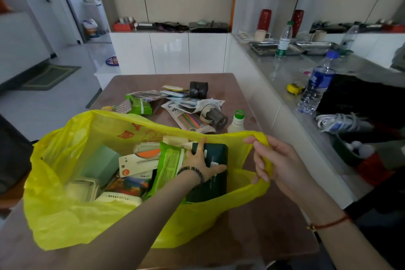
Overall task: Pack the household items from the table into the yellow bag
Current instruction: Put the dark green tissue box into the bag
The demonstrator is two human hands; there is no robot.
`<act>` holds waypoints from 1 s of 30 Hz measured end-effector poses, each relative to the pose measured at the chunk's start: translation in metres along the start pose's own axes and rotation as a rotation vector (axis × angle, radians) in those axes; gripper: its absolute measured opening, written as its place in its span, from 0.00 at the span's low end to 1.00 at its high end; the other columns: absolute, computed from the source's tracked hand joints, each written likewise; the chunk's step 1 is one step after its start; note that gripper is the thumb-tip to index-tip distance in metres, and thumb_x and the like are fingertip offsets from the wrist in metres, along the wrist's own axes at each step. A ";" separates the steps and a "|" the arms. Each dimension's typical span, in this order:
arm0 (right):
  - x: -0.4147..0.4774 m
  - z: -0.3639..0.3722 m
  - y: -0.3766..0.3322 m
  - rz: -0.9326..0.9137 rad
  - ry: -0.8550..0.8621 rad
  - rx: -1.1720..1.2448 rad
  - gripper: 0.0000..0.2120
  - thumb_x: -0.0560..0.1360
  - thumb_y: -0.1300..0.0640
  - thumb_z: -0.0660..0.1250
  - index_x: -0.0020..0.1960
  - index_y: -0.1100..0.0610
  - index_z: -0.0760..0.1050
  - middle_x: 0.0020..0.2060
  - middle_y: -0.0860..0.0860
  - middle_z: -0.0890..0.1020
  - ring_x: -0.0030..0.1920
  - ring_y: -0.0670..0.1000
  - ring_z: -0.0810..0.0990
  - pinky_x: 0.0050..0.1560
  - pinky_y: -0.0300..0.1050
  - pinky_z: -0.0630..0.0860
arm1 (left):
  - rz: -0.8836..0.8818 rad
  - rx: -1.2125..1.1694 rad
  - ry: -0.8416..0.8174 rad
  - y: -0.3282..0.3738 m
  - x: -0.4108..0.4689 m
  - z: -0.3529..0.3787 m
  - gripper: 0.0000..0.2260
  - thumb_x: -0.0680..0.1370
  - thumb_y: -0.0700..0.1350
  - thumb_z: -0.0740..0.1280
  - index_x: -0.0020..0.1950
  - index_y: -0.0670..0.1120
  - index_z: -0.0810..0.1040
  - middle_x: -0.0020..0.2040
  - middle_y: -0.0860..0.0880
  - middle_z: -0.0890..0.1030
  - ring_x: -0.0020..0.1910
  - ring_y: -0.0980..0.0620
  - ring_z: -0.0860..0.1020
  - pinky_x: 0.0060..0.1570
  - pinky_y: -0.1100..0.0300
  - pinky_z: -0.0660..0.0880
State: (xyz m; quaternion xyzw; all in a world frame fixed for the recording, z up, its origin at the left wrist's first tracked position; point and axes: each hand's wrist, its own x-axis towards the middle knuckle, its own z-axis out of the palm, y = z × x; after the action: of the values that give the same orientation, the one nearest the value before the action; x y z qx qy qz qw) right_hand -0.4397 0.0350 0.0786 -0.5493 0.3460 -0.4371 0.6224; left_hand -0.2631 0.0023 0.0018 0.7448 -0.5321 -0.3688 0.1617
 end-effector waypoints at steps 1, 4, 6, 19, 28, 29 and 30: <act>0.001 -0.001 -0.003 -0.020 -0.010 -0.035 0.10 0.69 0.55 0.62 0.46 0.57 0.79 0.21 0.50 0.69 0.17 0.46 0.66 0.24 0.43 0.76 | 0.016 0.043 -0.014 -0.001 -0.001 -0.002 0.47 0.67 0.60 0.70 0.74 0.58 0.40 0.76 0.41 0.47 0.72 0.39 0.61 0.68 0.45 0.67; 0.008 0.000 -0.015 -0.114 -0.062 -0.089 0.12 0.66 0.47 0.68 0.42 0.54 0.82 0.22 0.50 0.72 0.20 0.48 0.71 0.30 0.44 0.79 | 0.091 0.061 -0.086 -0.003 -0.005 -0.025 0.41 0.70 0.58 0.69 0.75 0.52 0.49 0.74 0.43 0.57 0.69 0.42 0.66 0.67 0.49 0.68; 0.017 0.002 -0.025 -0.181 -0.108 -0.140 0.19 0.63 0.39 0.71 0.42 0.53 0.83 0.23 0.51 0.75 0.23 0.49 0.75 0.34 0.44 0.80 | 0.136 0.076 -0.095 -0.004 -0.013 -0.053 0.31 0.71 0.57 0.68 0.70 0.48 0.63 0.68 0.46 0.69 0.64 0.46 0.72 0.64 0.52 0.71; 0.092 0.023 -0.071 0.010 -0.036 -1.159 0.33 0.71 0.34 0.60 0.21 0.60 0.70 0.16 0.54 0.72 0.20 0.47 0.70 0.29 0.40 0.68 | 0.176 1.014 0.135 -0.077 -0.019 -0.220 0.17 0.76 0.53 0.61 0.63 0.50 0.72 0.62 0.48 0.77 0.61 0.49 0.75 0.53 0.59 0.68; 0.152 0.101 -0.082 0.012 0.049 -1.191 0.15 0.74 0.49 0.65 0.32 0.55 0.77 0.28 0.55 0.81 0.31 0.54 0.80 0.37 0.48 0.77 | 0.434 0.746 -0.187 -0.113 0.018 -0.258 0.14 0.75 0.49 0.66 0.58 0.46 0.78 0.53 0.47 0.82 0.50 0.51 0.78 0.34 0.76 0.64; 0.160 0.110 -0.079 0.034 0.043 -1.133 0.13 0.75 0.51 0.65 0.35 0.55 0.78 0.30 0.55 0.82 0.32 0.54 0.80 0.36 0.46 0.77 | 0.435 0.730 -0.189 -0.119 0.028 -0.263 0.13 0.75 0.48 0.67 0.57 0.46 0.78 0.52 0.48 0.81 0.49 0.52 0.78 0.37 0.76 0.66; 0.169 0.116 -0.075 0.061 0.043 -1.074 0.10 0.75 0.52 0.65 0.39 0.56 0.79 0.32 0.54 0.82 0.33 0.53 0.81 0.34 0.43 0.77 | 0.423 0.701 -0.188 -0.126 0.038 -0.267 0.12 0.74 0.48 0.67 0.56 0.47 0.79 0.51 0.49 0.81 0.47 0.53 0.77 0.41 0.73 0.68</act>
State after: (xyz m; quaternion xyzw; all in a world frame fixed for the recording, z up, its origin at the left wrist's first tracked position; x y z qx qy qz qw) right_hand -0.2821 -0.0779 0.1793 -0.7710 0.5494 -0.1913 0.2590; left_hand 0.0209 -0.0251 0.0883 0.5922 -0.7790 -0.1904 -0.0784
